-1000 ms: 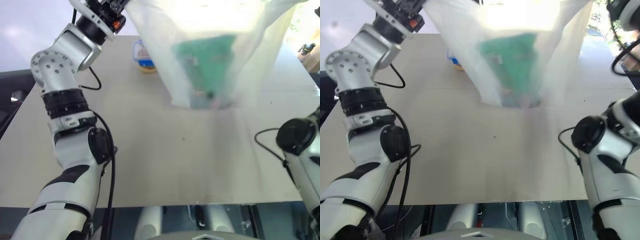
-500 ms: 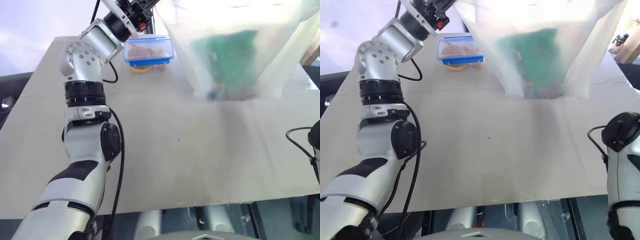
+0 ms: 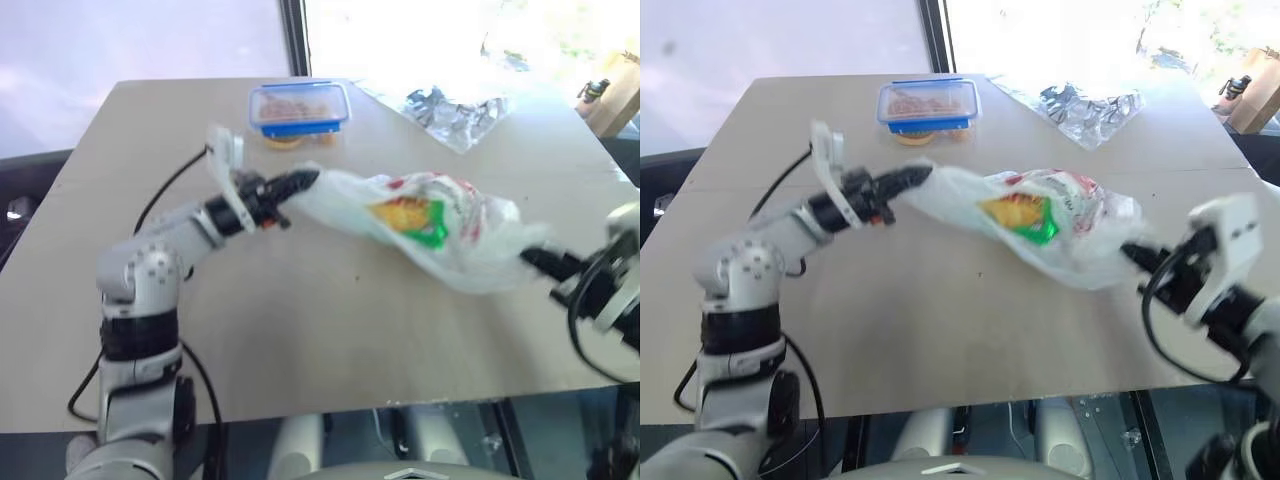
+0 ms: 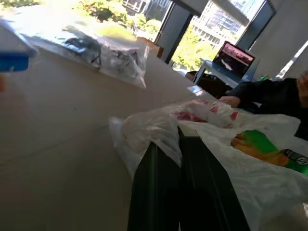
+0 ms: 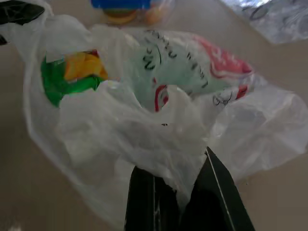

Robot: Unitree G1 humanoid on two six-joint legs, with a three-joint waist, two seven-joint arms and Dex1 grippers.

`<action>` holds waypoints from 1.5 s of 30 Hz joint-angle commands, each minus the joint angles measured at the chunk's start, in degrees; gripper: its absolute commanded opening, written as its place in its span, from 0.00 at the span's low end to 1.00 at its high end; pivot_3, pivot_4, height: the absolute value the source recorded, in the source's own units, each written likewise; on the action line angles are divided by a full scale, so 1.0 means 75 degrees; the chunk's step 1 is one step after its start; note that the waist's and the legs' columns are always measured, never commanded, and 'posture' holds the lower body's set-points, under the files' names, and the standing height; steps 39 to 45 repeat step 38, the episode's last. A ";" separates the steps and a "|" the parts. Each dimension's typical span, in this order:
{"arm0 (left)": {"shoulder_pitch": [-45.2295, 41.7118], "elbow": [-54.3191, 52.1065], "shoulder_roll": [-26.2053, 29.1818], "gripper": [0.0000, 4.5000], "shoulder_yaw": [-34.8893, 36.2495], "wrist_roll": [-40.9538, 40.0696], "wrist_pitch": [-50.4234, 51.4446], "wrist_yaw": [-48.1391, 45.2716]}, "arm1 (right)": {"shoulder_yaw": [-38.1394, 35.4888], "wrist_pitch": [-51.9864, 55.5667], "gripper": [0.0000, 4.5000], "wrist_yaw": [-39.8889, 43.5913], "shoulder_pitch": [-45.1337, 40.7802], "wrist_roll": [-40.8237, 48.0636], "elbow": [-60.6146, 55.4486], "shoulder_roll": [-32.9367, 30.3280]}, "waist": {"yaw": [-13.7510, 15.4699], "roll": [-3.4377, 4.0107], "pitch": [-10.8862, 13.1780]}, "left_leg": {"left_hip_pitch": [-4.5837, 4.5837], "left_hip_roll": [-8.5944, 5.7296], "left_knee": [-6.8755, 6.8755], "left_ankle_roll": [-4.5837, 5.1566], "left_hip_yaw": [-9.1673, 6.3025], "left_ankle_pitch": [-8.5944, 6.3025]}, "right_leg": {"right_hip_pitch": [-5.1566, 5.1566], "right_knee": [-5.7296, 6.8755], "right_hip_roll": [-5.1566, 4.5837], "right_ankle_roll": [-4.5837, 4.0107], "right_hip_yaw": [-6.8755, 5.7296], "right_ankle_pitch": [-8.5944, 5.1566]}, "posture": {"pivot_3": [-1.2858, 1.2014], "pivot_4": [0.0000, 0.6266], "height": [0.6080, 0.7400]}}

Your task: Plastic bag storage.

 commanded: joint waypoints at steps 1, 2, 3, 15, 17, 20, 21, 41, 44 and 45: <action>0.0511 -0.0470 -0.0033 0.01 -0.0458 0.0733 -0.1029 -0.0191 | 0.1662 -0.1499 0.00 -0.0265 0.0942 -0.1346 -0.0072 -0.0434 | 0.0006 -0.0006 -0.0001 | 0.0011 0.0002 0.0002 0.0005 -0.0002 0.0004 | 0.0012 -0.0009 0.0004 -0.0007 0.0000 0.0002 | 0.52 0.24 1.00; 0.0683 -0.0456 -0.0040 0.01 -0.0547 0.0892 -0.1225 -0.0223 | 0.2253 -0.2015 0.00 -0.0287 0.1347 -0.1874 0.0012 -0.0664 | 0.0009 -0.0016 0.0000 | 0.0035 0.0003 0.0003 0.0010 0.0003 0.0007 | 0.0034 -0.0015 0.0002 -0.0031 0.0002 -0.0008 | 0.52 0.24 1.00; 0.0910 -0.0495 0.0035 0.01 -0.0686 0.1085 -0.1562 -0.0453 | 0.2854 -0.2636 0.00 -0.0331 0.1722 -0.2482 0.0179 -0.0876 | 0.0013 -0.0027 -0.0011 | 0.0074 0.0004 0.0003 0.0012 0.0009 0.0008 | 0.0074 -0.0020 -0.0005 -0.0037 0.0007 -0.0011 | 0.52 0.24 1.00; 0.2476 -0.1828 0.1056 0.62 0.0619 -0.0057 -0.1565 -0.1668 | 0.0560 -0.5832 0.64 0.2269 0.4710 -0.1259 -0.0198 -0.1074 | 0.0070 -0.0056 -0.0029 | 0.0077 0.0020 -0.0030 0.0021 -0.0004 0.0002 | 0.0074 -0.0029 -0.0018 -0.0008 0.0013 0.0003 | 0.52 0.24 1.00; 0.2774 -0.1781 0.1376 0.80 0.0972 -0.0154 -0.1546 -0.1902 | -0.0655 -0.6133 0.83 0.2871 0.5376 -0.0273 -0.0133 -0.1166 | 0.0066 -0.0056 -0.0028 | 0.0083 0.0020 -0.0037 0.0021 -0.0004 0.0002 | 0.0076 -0.0033 -0.0017 -0.0007 0.0014 0.0002 | 0.52 0.24 1.00; 0.3114 -0.1458 0.1806 0.99 0.1398 -0.0015 -0.1762 -0.2225 | -0.2236 -0.6475 0.95 0.3483 0.6164 0.0812 0.0299 -0.1309 | 0.0059 -0.0066 -0.0035 | 0.0090 0.0036 -0.0043 0.0021 0.0004 0.0001 | 0.0084 -0.0051 -0.0010 -0.0030 0.0012 -0.0011 | 0.52 0.24 1.00; 0.3178 -0.1387 0.1914 0.99 0.1485 0.0026 -0.1808 -0.2311 | -0.2615 -0.6528 0.95 0.3675 0.6410 0.0887 0.0462 -0.1359 | 0.0062 -0.0073 -0.0040 | 0.0091 0.0045 -0.0043 0.0021 0.0005 0.0001 | 0.0084 -0.0058 -0.0011 -0.0035 0.0015 -0.0013 | 0.52 0.24 1.00; 0.3704 -0.1427 0.2144 0.99 0.1634 0.0443 -0.2073 -0.2276 | -0.2693 -0.7403 0.95 0.4837 0.6493 -0.0945 0.2841 -0.2613 | 0.0045 -0.0104 -0.0064 | 0.0073 0.0065 -0.0077 0.0044 0.0027 -0.0032 | 0.0079 -0.0168 -0.0071 -0.0061 0.0026 -0.0001 | 0.52 0.24 1.00; 0.3704 -0.1427 0.2144 0.99 0.1634 0.0443 -0.2073 -0.2276 | -0.2693 -0.7403 0.95 0.4837 0.6493 -0.0945 0.2841 -0.2613 | 0.0045 -0.0104 -0.0064 | 0.0073 0.0065 -0.0077 0.0044 0.0027 -0.0032 | 0.0079 -0.0168 -0.0071 -0.0061 0.0026 -0.0001 | 0.52 0.24 1.00; 0.3704 -0.1427 0.2144 0.99 0.1634 0.0443 -0.2073 -0.2276 | -0.2693 -0.7403 0.95 0.4837 0.6493 -0.0945 0.2841 -0.2613 | 0.0045 -0.0104 -0.0064 | 0.0073 0.0065 -0.0077 0.0044 0.0027 -0.0032 | 0.0079 -0.0168 -0.0071 -0.0061 0.0026 -0.0001 | 0.52 0.24 1.00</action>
